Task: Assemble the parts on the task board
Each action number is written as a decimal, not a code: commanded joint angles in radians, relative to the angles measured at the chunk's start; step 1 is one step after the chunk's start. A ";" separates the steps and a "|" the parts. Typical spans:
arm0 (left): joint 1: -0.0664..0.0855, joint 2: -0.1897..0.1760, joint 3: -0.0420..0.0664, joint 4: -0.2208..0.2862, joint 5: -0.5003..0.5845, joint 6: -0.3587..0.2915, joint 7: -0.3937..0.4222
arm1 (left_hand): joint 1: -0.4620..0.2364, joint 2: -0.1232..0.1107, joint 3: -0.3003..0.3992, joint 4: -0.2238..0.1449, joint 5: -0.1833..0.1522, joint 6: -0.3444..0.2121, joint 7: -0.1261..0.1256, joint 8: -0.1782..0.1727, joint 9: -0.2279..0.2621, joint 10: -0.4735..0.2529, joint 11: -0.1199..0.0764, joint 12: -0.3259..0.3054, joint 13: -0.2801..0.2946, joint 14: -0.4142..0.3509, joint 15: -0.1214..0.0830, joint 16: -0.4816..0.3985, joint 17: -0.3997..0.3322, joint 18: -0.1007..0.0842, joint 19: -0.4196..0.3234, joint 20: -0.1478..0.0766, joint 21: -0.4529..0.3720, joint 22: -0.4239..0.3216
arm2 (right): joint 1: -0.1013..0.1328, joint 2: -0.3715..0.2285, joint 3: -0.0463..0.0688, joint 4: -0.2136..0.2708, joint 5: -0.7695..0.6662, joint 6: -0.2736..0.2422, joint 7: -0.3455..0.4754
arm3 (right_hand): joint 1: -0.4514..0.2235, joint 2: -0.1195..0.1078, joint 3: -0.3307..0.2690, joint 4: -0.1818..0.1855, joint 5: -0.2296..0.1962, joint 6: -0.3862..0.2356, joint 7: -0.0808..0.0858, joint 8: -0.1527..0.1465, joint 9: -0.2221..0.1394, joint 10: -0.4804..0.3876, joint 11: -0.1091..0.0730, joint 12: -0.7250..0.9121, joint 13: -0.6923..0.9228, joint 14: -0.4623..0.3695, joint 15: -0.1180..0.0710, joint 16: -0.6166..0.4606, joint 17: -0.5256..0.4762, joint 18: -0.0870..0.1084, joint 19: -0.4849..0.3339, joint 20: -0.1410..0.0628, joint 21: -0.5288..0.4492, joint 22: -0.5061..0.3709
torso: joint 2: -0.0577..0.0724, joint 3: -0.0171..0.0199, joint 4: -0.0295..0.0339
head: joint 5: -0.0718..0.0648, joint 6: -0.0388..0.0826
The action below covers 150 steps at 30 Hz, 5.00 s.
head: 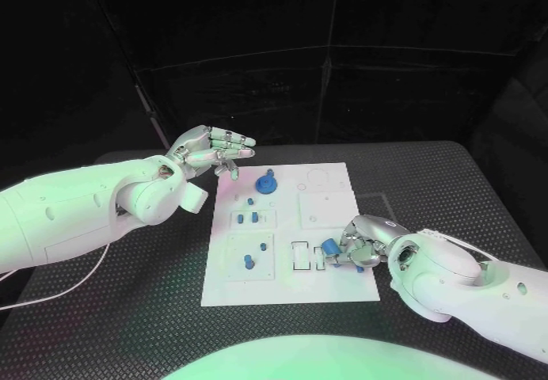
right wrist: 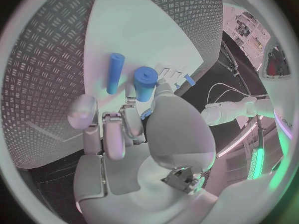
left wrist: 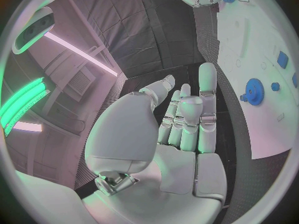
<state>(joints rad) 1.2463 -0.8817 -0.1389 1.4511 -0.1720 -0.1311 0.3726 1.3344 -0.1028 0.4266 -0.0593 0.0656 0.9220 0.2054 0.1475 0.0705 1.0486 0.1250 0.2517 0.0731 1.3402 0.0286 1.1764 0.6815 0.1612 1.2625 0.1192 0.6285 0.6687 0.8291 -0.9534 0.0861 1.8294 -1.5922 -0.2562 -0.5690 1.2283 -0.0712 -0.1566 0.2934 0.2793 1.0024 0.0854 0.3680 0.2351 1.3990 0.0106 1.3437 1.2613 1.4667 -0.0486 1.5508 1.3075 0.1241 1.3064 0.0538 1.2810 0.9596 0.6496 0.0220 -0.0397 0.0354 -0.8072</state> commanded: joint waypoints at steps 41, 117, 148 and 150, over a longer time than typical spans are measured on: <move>0.002 -0.004 0.001 0.010 0.001 0.014 0.010 | -0.005 0.008 -0.007 -0.002 0.005 -0.008 -0.001 0.007 0.001 -0.008 0.000 0.009 0.002 -0.010 0.000 0.006 -0.002 0.020 -0.003 0.003 -0.005 -0.001 | -0.012 0.075 -0.004 0.052 0.090 -0.126 -0.012 | 0.006 0.081 -0.046 -0.002 0.189 0.002 -0.014 0.050 0.048 0.037 -0.015 0.024 0.058 0.098 -0.019 0.010 0.235 -0.016 0.011 -0.011 0.013 0.017 | 0.000 -0.0004 -0.0001 | 0.009 -0.005; 0.002 -0.006 0.001 0.009 0.001 0.020 0.009 | -0.006 0.012 -0.007 -0.002 0.005 -0.011 0.000 0.010 0.001 -0.012 0.000 0.013 0.001 -0.010 0.000 0.007 -0.002 0.020 -0.003 0.004 -0.006 -0.001 | -0.012 0.097 -0.004 0.037 0.056 -0.050 -0.019 | 0.002 0.130 0.029 -0.022 0.042 0.009 -0.028 0.077 0.117 0.038 -0.026 -0.011 0.063 0.099 -0.029 0.011 0.239 -0.015 0.007 -0.019 0.006 0.016 | -0.001 -0.0006 0.0010 | 0.008 -0.014; 0.000 -0.006 0.000 0.003 0.001 0.023 0.008 | -0.006 0.013 -0.007 -0.002 0.005 -0.012 0.000 0.011 0.001 -0.012 0.000 0.014 0.002 -0.011 0.000 0.007 -0.003 0.020 -0.003 0.004 -0.006 -0.001 | -0.012 -0.040 -0.003 0.089 0.121 -0.197 0.093 | 0.093 0.070 -0.001 -0.060 -0.061 -0.038 -0.002 0.027 0.103 0.028 -0.006 -0.036 0.055 0.098 -0.013 0.009 0.236 -0.013 -0.003 -0.009 -0.008 0.000 | -0.006 0.0020 -0.0085 | -0.004 -0.006; 0.000 -0.005 0.000 0.002 0.001 0.024 0.009 | -0.006 0.013 -0.007 -0.002 0.005 -0.012 0.000 0.011 0.001 -0.012 0.000 0.014 0.002 -0.011 0.000 0.007 -0.003 0.020 -0.003 0.004 -0.006 -0.001 | -0.011 -0.068 -0.003 0.094 0.124 -0.202 0.104 | 0.094 0.071 -0.001 -0.057 -0.055 -0.045 0.002 0.017 0.099 0.025 -0.002 -0.040 0.052 0.098 -0.011 0.009 0.235 -0.013 -0.004 -0.006 -0.008 -0.001 | -0.008 0.0018 -0.0093 | -0.005 -0.006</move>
<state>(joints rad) 1.2454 -0.8878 -0.1394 1.4535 -0.1720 -0.1186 0.3721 1.3298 -0.0982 0.4237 -0.0621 0.0656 0.9149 0.2053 0.1553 0.0701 1.0414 0.1250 0.2631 0.0730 1.3366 0.0323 1.1804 0.6797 0.1612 1.2625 0.1192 0.6285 0.6686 0.8161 -1.0123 0.0828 1.9174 -1.4956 -0.3911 -0.5282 1.3286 -0.0025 -0.1581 0.2294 0.2209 0.9638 0.0879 0.3891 0.3356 1.4250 0.0026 1.3088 1.3071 1.4648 -0.0675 1.5587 1.3074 0.1242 1.3022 0.0428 1.2775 0.9604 0.6448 0.0237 -0.0466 0.0320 -0.8129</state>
